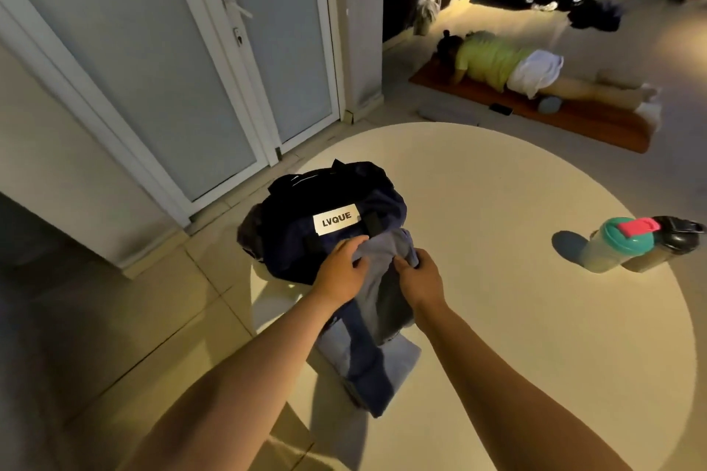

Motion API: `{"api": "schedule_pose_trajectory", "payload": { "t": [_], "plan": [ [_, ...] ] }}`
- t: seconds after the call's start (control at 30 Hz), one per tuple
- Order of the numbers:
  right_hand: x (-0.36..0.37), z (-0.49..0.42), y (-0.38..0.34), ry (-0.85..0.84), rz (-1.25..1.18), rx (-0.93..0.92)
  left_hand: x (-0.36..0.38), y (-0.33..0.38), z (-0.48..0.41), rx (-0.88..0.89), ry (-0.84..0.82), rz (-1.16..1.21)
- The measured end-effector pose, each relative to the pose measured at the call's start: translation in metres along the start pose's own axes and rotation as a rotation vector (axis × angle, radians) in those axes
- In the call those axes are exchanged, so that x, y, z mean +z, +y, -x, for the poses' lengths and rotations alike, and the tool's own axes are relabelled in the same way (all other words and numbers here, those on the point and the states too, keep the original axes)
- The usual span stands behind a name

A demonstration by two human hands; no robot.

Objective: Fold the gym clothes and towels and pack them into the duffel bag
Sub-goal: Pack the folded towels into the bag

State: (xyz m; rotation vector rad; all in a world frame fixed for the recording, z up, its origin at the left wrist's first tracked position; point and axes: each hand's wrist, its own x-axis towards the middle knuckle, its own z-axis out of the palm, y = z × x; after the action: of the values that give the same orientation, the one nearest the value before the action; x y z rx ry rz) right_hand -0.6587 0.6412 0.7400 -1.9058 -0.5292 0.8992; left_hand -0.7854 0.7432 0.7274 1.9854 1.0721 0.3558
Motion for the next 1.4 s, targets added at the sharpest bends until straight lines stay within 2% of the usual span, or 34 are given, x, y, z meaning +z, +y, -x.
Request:
{"api": "schedule_pose_trajectory", "payload": {
  "t": [0.2,0.47,0.57,0.7,0.87,0.93,1.03,1.13,1.2,1.27,1.4],
  "plan": [
    [0.057,-0.024,-0.008,0.031,-0.067,0.059,-0.040,-0.041,-0.042,0.026,-0.047,-0.090],
    [0.151,-0.071,-0.045,0.209,-0.205,0.164,-0.091,-0.104,-0.144,0.190,-0.045,-0.401],
    [0.180,-0.074,-0.057,0.270,-0.206,0.206,-0.120,-0.121,-0.175,0.098,-0.053,-0.422],
    [0.186,-0.073,-0.059,0.425,-0.115,0.246,-0.142,-0.133,-0.206,-0.098,-0.263,-0.445],
    [0.198,-0.068,-0.055,0.504,-0.146,0.295,-0.123,-0.140,-0.193,0.109,-0.497,-0.464],
    [0.204,-0.066,-0.055,0.496,-0.155,0.314,-0.117,-0.144,-0.181,0.108,-0.585,-0.449],
    [0.210,-0.062,-0.052,0.518,-0.160,0.324,-0.116,-0.154,-0.167,0.027,-0.534,-0.390],
    [0.208,-0.054,-0.048,0.635,-0.209,0.342,-0.119,-0.159,-0.156,0.118,-0.465,-0.255],
    [0.202,-0.050,-0.045,0.747,-0.270,0.330,-0.121,-0.152,-0.143,0.210,-0.533,-0.191],
    [0.194,-0.046,-0.042,0.833,-0.338,0.319,-0.117,-0.144,-0.132,0.211,-0.624,-0.168],
    [0.185,-0.041,-0.039,0.789,-0.348,0.372,-0.098,-0.135,-0.120,0.171,-0.773,-0.231]
  ]
}}
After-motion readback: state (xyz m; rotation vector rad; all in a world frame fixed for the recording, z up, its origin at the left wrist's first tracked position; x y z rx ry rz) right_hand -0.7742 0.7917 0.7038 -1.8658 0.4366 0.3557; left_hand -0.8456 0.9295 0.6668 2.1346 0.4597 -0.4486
